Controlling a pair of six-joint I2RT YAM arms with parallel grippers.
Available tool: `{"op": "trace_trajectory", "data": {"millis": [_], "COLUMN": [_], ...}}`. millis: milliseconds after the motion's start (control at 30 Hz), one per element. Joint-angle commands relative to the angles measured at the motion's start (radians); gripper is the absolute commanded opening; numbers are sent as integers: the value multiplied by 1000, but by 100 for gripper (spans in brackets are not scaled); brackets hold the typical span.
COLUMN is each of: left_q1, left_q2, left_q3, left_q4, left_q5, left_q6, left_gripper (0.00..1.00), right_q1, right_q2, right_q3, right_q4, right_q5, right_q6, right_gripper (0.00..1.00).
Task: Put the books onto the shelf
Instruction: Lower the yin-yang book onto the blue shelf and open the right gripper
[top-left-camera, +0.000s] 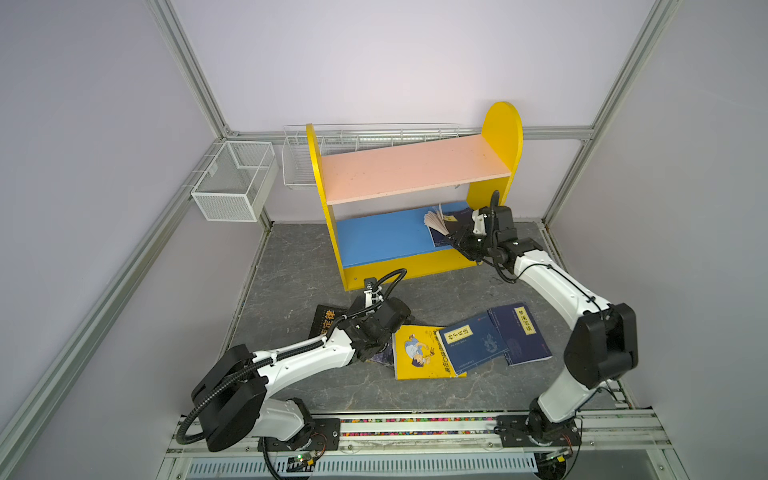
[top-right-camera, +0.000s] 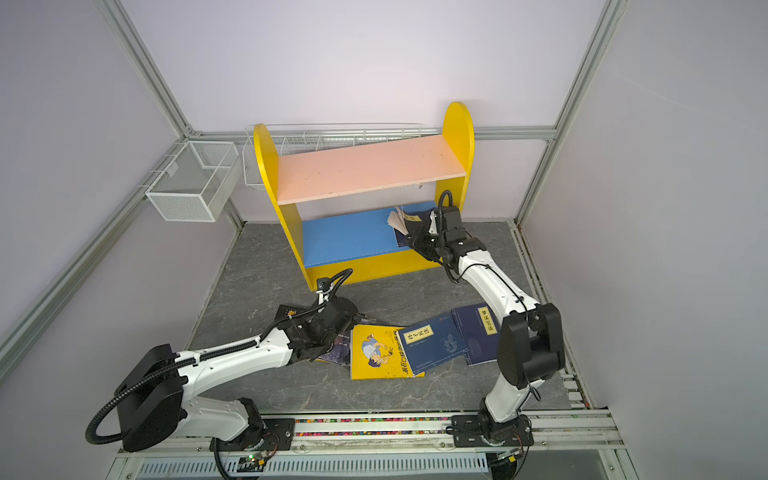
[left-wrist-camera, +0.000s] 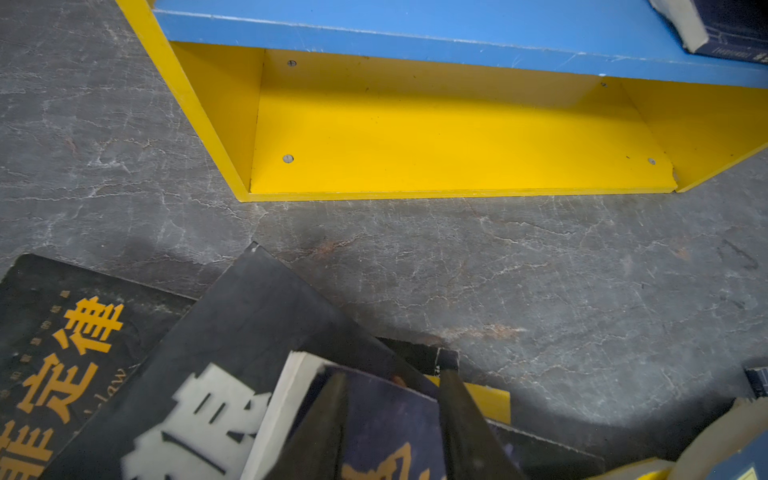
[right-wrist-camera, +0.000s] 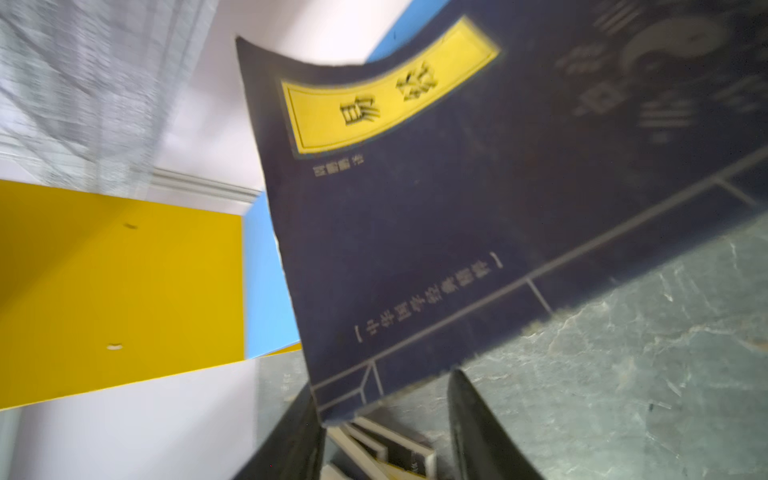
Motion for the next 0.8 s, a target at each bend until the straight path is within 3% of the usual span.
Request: {"op": "trace_trajectory", "data": {"millis": [0, 600, 767], "left_q1": [3, 4, 4], "left_q2": [13, 40, 38], "left_q3": [19, 43, 34], "left_q4": [-6, -12, 1], "left_q5": [0, 5, 4], "left_q6": [-20, -12, -9], "left_gripper": [38, 38, 38], "right_q1": [-64, -54, -40], "right_q2": [-11, 168, 197], "right_q3": [-28, 43, 51], "right_q4": [29, 63, 29], "right_q5": [26, -83, -70], "right_q6": [5, 58, 99], "right_gripper": [52, 50, 59]}}
